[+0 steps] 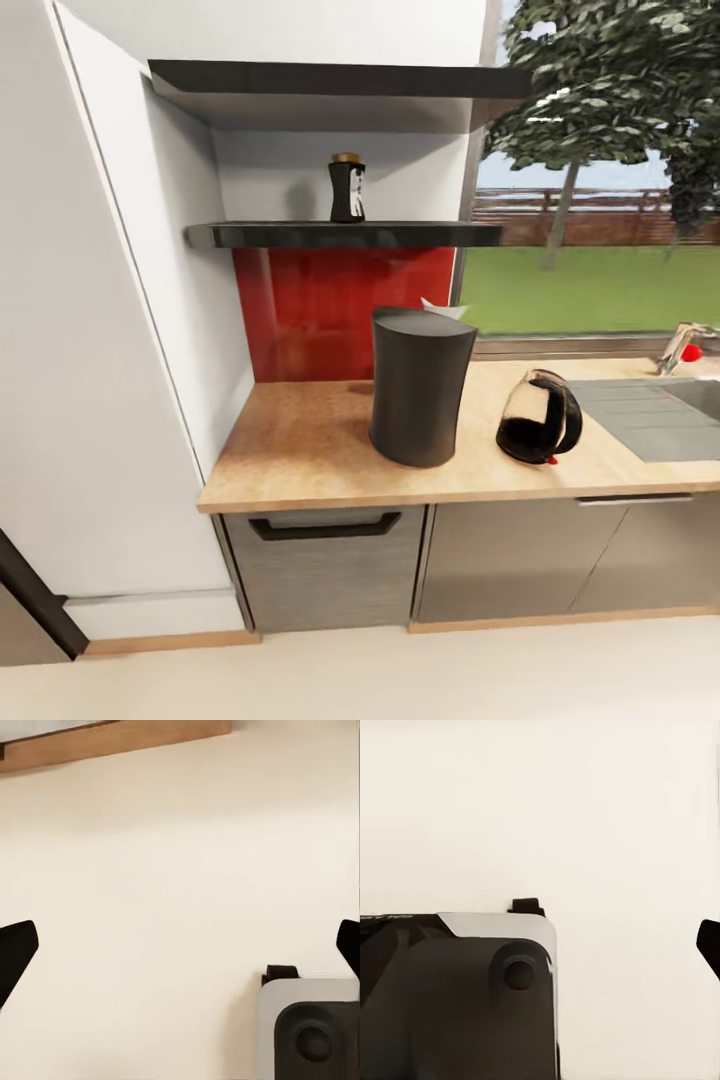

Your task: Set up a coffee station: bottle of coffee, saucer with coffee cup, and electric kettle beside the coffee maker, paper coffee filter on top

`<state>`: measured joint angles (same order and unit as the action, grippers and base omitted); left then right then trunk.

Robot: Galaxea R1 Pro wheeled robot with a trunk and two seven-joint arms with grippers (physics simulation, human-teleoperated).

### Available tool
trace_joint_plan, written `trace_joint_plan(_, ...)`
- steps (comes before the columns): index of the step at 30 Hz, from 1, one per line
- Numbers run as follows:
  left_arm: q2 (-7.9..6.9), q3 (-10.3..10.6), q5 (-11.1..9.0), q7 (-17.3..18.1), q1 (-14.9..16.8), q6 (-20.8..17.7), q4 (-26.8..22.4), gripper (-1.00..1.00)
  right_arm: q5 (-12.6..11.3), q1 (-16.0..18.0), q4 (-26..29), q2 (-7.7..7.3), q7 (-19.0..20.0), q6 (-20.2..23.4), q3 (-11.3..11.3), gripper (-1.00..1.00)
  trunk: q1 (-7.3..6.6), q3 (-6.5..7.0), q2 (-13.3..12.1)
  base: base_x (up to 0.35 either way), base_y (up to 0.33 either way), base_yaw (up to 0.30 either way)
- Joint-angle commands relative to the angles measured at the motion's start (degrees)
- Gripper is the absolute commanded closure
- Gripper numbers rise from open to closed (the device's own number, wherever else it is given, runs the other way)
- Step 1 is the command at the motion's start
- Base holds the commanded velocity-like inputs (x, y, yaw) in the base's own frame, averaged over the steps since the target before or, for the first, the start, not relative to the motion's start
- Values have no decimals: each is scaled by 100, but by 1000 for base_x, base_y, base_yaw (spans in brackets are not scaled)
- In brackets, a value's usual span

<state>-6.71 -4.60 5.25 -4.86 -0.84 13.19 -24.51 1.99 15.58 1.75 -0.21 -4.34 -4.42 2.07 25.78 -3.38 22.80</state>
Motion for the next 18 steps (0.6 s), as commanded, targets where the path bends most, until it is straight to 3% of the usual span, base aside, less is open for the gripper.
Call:
trace_joint_plan(1,10,-19,55,-15,-3,10,-59,-100,21,6,-8,-2,-10,-20,21,-100,0,-11,12,-308,0,-256)
trace_joint_plan(10,156,2,81,-9,-3,78,-579,-100,21,6,-6,-14,-12,-21,21,-100,0,-9,12,-314,0,-78)
trace_joint_plan(18,217,6,87,34,-3,91,-1138,-100,21,6,-8,-14,-17,-23,21,-100,0,-9,12,-63,0,-2)
